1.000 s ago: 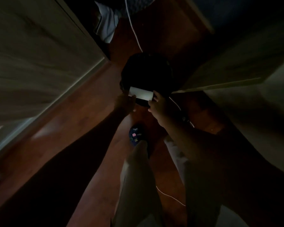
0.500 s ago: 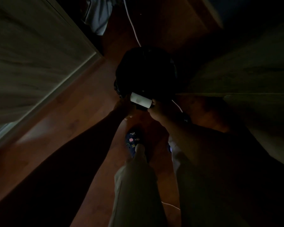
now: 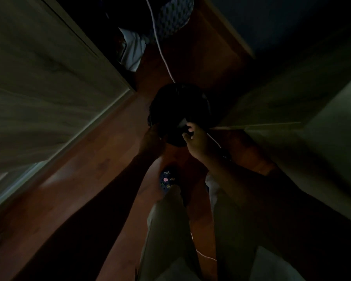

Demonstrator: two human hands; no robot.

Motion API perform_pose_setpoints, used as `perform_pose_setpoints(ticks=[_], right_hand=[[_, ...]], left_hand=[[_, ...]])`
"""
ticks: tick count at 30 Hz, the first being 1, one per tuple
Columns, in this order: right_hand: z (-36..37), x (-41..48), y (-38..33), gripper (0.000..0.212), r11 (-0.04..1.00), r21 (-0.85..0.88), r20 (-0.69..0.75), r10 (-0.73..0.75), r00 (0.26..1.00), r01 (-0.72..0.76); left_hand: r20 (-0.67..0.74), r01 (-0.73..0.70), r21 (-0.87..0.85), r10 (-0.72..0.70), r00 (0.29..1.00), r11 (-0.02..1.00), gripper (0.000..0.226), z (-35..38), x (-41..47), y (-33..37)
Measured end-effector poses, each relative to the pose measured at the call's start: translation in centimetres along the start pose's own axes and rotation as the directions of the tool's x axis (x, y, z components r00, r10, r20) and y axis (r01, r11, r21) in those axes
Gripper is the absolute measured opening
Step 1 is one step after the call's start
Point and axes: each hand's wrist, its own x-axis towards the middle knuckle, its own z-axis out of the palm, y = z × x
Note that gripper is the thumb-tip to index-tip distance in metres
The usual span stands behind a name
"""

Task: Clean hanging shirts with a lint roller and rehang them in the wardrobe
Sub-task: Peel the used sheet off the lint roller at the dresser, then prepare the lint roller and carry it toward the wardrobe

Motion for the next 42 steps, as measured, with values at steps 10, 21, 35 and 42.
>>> perform_pose_setpoints(ticks=[10,21,35,42], right_hand=[[-17.3,-15.6,-16.1,0.037,0.957,0.081,-0.255,-0.252,0.934,0.28],[-36.3,-20.5,-10.9,0.031,0.986,0.061,-0.629,-0.084,0.772,0.157],[-46.4,-17.1,-0.5,0.033,0.988,-0.151,-0.665,-0.111,0.738,0.013],[-46.4,-12.8,-0.2,0.036,0.977,-0.171,-0.555,0.01,0.832,-0.126]], left_hand=[[-0.177,-0.375,0.1,0.388,0.905,0.921,0.042,-11.9,-10.0,22.1],[0.192,-0.696,0.307,0.674,0.714,0.649,0.038,-4.3,-14.2,44.4],[0.533,-0.711,0.663,0.518,0.669,0.237,0.049,7.2,-9.0,52.1],[0.513,-0.683,0.552,0.451,0.73,0.478,0.069,6.5,-10.6,50.3]])
